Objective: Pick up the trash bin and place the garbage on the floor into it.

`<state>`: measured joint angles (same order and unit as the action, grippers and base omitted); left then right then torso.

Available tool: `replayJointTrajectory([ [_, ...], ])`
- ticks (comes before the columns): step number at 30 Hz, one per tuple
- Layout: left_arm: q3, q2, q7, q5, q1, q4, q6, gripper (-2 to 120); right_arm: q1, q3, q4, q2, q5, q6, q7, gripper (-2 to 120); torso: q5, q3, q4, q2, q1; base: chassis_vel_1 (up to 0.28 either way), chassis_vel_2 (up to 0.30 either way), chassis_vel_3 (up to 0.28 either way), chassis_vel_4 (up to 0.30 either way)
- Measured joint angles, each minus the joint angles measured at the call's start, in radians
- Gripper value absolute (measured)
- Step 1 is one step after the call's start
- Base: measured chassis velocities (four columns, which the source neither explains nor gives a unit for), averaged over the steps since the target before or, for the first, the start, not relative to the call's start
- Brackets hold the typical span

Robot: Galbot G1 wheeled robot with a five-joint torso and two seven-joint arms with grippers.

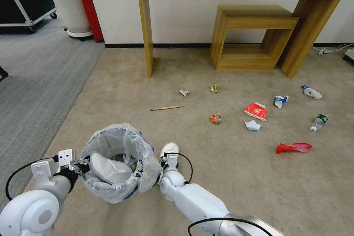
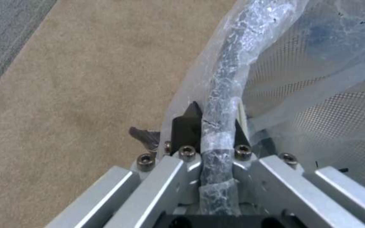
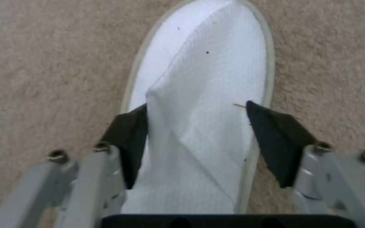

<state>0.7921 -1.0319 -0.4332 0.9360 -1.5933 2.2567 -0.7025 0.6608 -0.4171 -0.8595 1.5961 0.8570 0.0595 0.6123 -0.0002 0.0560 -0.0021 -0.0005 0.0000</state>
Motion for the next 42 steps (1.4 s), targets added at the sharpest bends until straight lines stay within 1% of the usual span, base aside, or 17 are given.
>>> replayJointTrajectory([
  [2,-0.001,-0.001,0.002,-0.003,-0.001,0.001,0.001,0,0.000,0.000,0.003,-0.001,-0.003,-0.003,-0.004,52,0.0000,0.000,0.0000,0.000,0.000,0.000,0.000,0.000,0.000],
  [9,-0.003,-0.007,0.010,-0.014,-0.005,0.004,0.009,0,0.013,-0.013,-0.008,-0.020,-0.009,-0.010,-0.024,24,0.0000,0.000,0.0000,0.000,0.000,0.000,0.000,0.000,0.000],
  [10,-0.003,-0.007,0.010,-0.014,-0.005,0.004,0.009,0,0.013,-0.013,-0.008,-0.020,-0.009,-0.010,-0.024,24,0.0000,0.000,0.0000,0.000,0.000,0.000,0.000,0.000,0.000],
  [13,-0.003,-0.010,0.014,-0.019,-0.006,0.004,0.014,0,0.027,-0.036,-0.040,-0.053,-0.008,-0.016,-0.039,7,0.0001,0.000,0.0001,0.000,0.000,0.000,0.000,0.000,0.000],
  [14,-0.003,-0.010,0.014,-0.019,-0.006,0.004,0.014,0,0.027,-0.036,-0.040,-0.053,-0.008,-0.016,-0.039,7,0.0001,0.000,0.0001,0.000,0.000,0.000,0.000,0.000,0.000],
  [16,-0.001,-0.010,0.017,-0.023,-0.007,0.001,0.017,0,0.036,-0.044,-0.061,-0.075,-0.006,-0.021,-0.047,0,0.0001,0.000,0.0000,0.000,0.000,0.000,0.000,0.000,0.000],
  [21,0.000,-0.010,0.018,-0.030,-0.004,-0.011,0.021,0,0.058,-0.050,-0.112,-0.121,-0.004,-0.039,-0.070,0,0.0002,0.000,0.0001,0.000,0.000,0.000,0.000,0.000,0.000],
  [24,-0.001,-0.010,0.018,-0.031,0.011,-0.032,0.022,0,0.099,-0.042,-0.225,-0.192,0.002,-0.065,-0.083,0,0.0003,0.000,0.0000,0.000,0.000,0.000,0.000,0.000,0.000],
  [25,-0.001,-0.010,0.018,-0.031,0.011,-0.032,0.022,0,0.099,-0.042,-0.225,-0.192,0.002,-0.065,-0.083,0,0.0003,0.000,0.0000,0.000,0.000,0.000,0.000,0.000,0.000],
  [29,-0.008,-0.008,0.017,-0.031,0.031,-0.060,0.022,0,0.175,0.021,-0.422,-0.306,-0.004,-0.114,-0.110,0,0.0004,0.000,0.0000,0.000,0.000,0.000,0.000,0.000,0.000],
  [30,-0.008,-0.008,0.017,-0.031,0.031,-0.060,0.022,0,0.175,0.021,-0.422,-0.306,-0.004,-0.114,-0.110,0,0.0004,0.000,0.0000,0.000,0.000,0.000,0.000,0.000,0.000],
  [33,-0.016,-0.009,0.014,-0.030,0.042,-0.073,0.022,0,0.219,0.087,-0.518,-0.402,-0.037,-0.191,-0.169,0,0.0005,0.000,0.0000,0.000,0.000,0.000,0.000,0.000,0.000],
  [34,-0.016,-0.009,0.014,-0.030,0.042,-0.073,0.022,0,0.219,0.087,-0.518,-0.402,-0.037,-0.191,-0.169,0,0.0005,0.000,0.0000,0.000,0.000,0.000,0.000,0.000,0.000],
  [36,-0.020,-0.012,0.013,-0.032,0.045,-0.079,0.022,0,0.237,0.131,-0.574,-0.476,-0.045,-0.223,-0.217,0,0.0001,0.000,-0.0001,0.000,0.000,0.000,0.000,0.000,0.000],
  [38,-0.021,-0.013,0.013,-0.033,0.046,-0.081,0.022,0,0.241,0.141,-0.589,-0.494,-0.048,-0.233,-0.233,0,0.0000,0.000,-0.0002,0.000,0.000,0.000,0.000,0.000,0.000],
  [40,-0.024,-0.016,0.013,-0.035,0.048,-0.086,0.021,0,0.247,0.176,-0.659,-0.556,-0.053,-0.276,-0.307,0,0.0001,0.000,-0.0003,0.000,0.000,0.000,0.000,0.000,0.000],
  [42,-0.025,-0.017,0.013,-0.035,0.048,-0.086,0.020,0,0.247,0.182,-0.679,-0.568,-0.053,-0.290,-0.329,0,0.0001,0.000,-0.0002,0.000,0.000,0.000,0.000,0.000,0.000],
])
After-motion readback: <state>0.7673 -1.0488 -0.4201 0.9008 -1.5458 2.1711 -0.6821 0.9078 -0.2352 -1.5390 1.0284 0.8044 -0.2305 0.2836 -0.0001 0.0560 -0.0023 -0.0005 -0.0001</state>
